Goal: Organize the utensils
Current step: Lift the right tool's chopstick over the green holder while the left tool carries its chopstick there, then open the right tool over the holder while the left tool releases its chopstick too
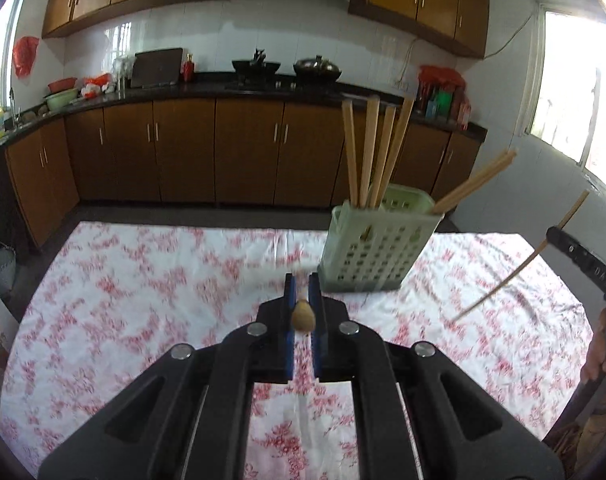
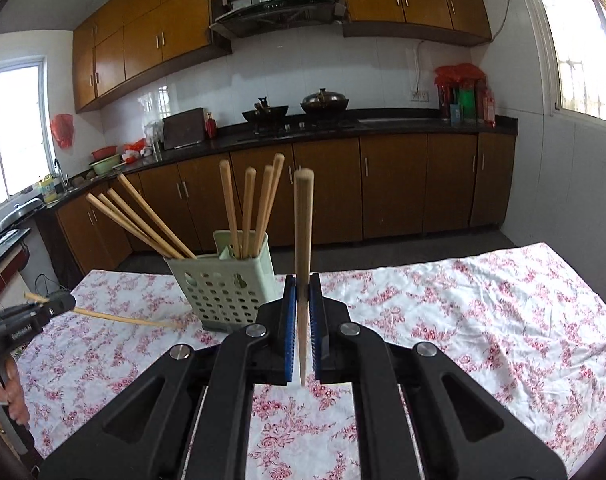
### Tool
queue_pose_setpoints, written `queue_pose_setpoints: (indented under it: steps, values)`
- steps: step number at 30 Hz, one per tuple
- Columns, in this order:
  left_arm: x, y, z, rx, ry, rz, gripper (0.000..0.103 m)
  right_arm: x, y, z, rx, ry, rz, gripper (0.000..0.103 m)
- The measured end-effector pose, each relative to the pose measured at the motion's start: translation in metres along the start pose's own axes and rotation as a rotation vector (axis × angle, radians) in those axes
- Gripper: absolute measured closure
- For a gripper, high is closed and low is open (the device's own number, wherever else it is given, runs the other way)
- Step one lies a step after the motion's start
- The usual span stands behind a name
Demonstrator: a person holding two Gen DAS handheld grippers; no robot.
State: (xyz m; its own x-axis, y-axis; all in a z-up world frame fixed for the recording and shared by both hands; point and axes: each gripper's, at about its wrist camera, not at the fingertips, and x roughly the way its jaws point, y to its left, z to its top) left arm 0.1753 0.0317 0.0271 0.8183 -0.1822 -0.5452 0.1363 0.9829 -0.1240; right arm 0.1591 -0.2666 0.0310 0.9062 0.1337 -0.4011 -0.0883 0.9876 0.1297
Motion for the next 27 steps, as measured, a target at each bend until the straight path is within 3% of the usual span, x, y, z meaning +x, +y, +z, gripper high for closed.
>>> queue_pose_setpoints:
  steps: [9, 19, 22, 27]
  values:
    - [-0.032, -0.026, 0.050, 0.062, -0.117, -0.055, 0.095, -0.018, 0.017, 0.037, 0.007, -0.114, 0.093, 0.096]
    - [-0.052, -0.068, 0.121, 0.019, -0.370, -0.088, 0.095, -0.025, 0.039, 0.085, 0.010, -0.335, 0.158, 0.096]
    - [-0.045, -0.078, 0.135, 0.016, -0.441, -0.052, 0.095, -0.014, 0.037, 0.089, 0.011, -0.362, 0.148, 0.096]
    - [-0.013, -0.084, 0.137, 0.023, -0.425, -0.042, 0.095, 0.014, 0.033, 0.085, 0.020, -0.350, 0.131, 0.096]
